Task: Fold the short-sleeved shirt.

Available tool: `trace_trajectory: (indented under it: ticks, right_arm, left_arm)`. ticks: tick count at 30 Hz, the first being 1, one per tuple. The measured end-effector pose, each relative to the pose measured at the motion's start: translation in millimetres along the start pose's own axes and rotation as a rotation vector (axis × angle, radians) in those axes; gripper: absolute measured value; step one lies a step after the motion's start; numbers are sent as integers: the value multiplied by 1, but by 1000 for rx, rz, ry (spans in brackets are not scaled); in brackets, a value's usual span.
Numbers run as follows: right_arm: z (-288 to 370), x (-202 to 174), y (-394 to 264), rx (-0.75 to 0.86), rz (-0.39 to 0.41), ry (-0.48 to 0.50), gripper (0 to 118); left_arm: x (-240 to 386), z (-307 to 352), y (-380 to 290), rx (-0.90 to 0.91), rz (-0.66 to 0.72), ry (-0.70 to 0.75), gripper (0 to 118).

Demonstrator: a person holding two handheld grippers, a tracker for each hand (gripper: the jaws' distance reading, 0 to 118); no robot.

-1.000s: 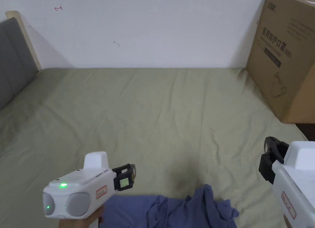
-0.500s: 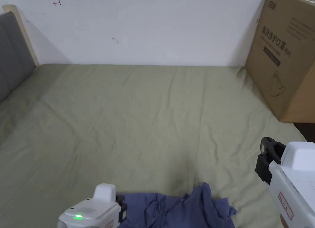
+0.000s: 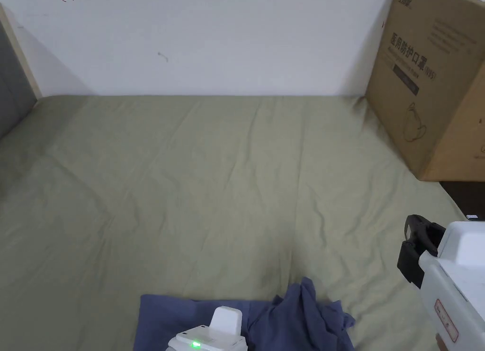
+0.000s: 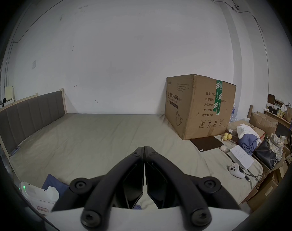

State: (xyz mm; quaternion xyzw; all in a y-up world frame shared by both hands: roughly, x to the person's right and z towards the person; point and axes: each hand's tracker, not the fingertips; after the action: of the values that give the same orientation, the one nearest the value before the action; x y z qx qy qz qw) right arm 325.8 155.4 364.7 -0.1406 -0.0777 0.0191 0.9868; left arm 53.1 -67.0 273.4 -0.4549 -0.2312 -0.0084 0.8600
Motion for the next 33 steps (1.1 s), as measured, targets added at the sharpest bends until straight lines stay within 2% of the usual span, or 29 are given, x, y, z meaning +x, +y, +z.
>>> trace_trajectory:
  ticks: [4, 9, 15, 21, 23, 24, 26, 28, 33]
  right_arm:
    - [2, 4, 0, 2, -1, -8, 0]
    - [0, 5, 1, 4, -4, -6, 0]
    - [-1, -7, 7, 9, -1, 16, 0]
    - [-4, -22, 11, 10, 5, 44, 0]
    - [-5, -25, 11, 6, 3, 53, 0]
    - [-6, -28, 10, 4, 3, 56, 0]
    - [-10, -29, 8, -4, 8, 67, 0]
    - [-11, -31, 6, -13, 7, 78, 0]
    - [-12, -34, 4, -30, 14, 76, 0]
  left_arm:
    - [0, 27, 6, 22, -5, -10, 0]
    - [-35, 77, 27, 157, 81, -101, 0]
    - [-119, 117, 40, 177, 264, -201, 0]
    - [-196, 123, 22, 116, 452, -267, 0]
    - [-212, 119, 13, 77, 534, -301, 10]
    - [-219, 114, 8, 61, 571, -314, 21]
    - [-230, 103, 0, 21, 612, -293, 71]
    - [-239, 92, -8, 22, 616, -218, 103]
    - [-260, 62, -17, -26, 631, -241, 105]
